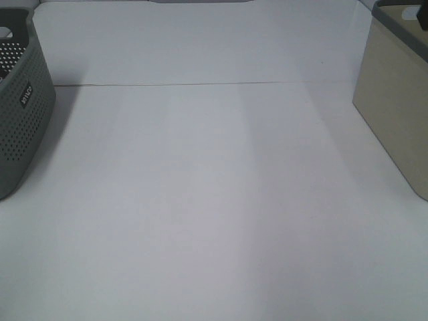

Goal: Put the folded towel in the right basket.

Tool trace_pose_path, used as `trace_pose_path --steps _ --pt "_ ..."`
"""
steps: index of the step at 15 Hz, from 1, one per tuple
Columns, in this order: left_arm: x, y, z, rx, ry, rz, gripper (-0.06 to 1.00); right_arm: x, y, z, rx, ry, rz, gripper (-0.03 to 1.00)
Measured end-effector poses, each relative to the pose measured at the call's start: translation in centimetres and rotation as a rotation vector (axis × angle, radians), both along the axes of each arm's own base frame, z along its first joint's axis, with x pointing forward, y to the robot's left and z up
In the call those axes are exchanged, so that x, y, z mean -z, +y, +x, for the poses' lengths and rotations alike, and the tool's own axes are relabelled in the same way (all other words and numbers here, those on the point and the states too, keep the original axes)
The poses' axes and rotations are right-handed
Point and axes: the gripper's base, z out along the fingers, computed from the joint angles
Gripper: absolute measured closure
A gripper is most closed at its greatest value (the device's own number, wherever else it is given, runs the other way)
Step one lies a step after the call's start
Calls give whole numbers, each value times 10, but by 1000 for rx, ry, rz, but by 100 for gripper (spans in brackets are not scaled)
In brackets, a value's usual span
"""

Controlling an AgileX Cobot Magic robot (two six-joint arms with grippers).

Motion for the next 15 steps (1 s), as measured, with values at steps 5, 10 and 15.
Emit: trace_pose_path --steps 5,10,15 --pt "0 0 0 0 0 0 94 32 -7 -94 0 29 -6 0" --pt "0 0 0 0 0 0 94 73 -15 -193 2 -88 -4 0" --pt "0 0 0 0 0 0 94 120 -22 -254 14 -277 -28 0"
